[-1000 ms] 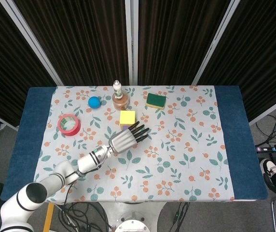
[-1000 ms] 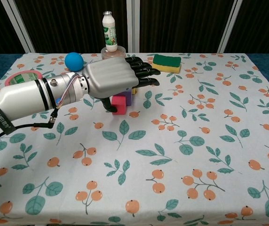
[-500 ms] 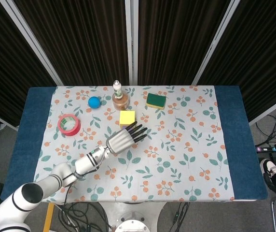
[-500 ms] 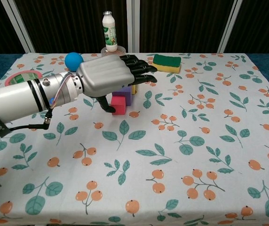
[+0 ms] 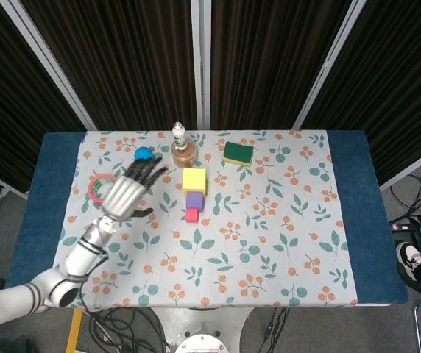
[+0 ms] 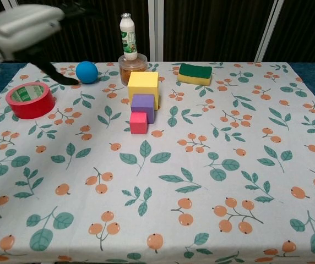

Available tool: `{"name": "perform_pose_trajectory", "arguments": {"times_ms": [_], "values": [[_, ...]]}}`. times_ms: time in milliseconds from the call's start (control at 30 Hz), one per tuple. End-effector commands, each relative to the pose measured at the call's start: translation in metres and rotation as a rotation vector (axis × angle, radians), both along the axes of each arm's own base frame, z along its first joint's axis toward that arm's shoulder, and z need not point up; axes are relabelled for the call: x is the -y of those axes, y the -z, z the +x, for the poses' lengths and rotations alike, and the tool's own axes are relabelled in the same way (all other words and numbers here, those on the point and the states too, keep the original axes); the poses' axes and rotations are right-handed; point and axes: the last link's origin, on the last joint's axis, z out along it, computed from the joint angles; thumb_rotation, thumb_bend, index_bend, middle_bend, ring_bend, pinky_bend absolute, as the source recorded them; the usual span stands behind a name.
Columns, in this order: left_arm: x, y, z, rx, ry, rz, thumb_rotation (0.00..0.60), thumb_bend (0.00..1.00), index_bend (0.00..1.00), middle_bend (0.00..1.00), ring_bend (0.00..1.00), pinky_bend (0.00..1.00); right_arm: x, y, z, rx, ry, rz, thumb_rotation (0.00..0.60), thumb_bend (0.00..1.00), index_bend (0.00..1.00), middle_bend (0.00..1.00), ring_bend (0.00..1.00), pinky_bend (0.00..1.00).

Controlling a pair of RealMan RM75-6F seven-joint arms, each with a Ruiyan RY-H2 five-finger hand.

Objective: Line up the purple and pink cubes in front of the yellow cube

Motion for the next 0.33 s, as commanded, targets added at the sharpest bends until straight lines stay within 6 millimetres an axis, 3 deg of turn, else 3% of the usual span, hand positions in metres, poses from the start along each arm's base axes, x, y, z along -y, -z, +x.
{"name": "perform_pose_trajectory", "arguments": {"times_ms": [33, 167, 333], "values": [[0.031, -0.076, -0.065, 0.052, -0.255, 0.163, 0.6, 0.05, 0.14, 0.01, 0.05, 0.11, 0.004, 0.0, -0.003, 0.017, -0.011, 0.02, 0.6, 0.22, 0.01, 0.04, 0.0, 0.1], [0.064, -0.1, -0.097, 0.048, -0.363, 0.215, 0.6, 0.05, 0.14, 0.04, 0.05, 0.11, 0.008, 0.003, -0.004, 0.034, -0.025, 0.038, 0.6, 0.22, 0.01, 0.04, 0.0, 0.1], [0.105, -0.111, -0.119, 0.032, -0.425, 0.253, 0.6, 0.05, 0.14, 0.05, 0.05, 0.11, 0.009, 0.008, -0.001, 0.036, -0.054, 0.052, 0.6, 0.23, 0.01, 0.04, 0.0, 0.1]]}}
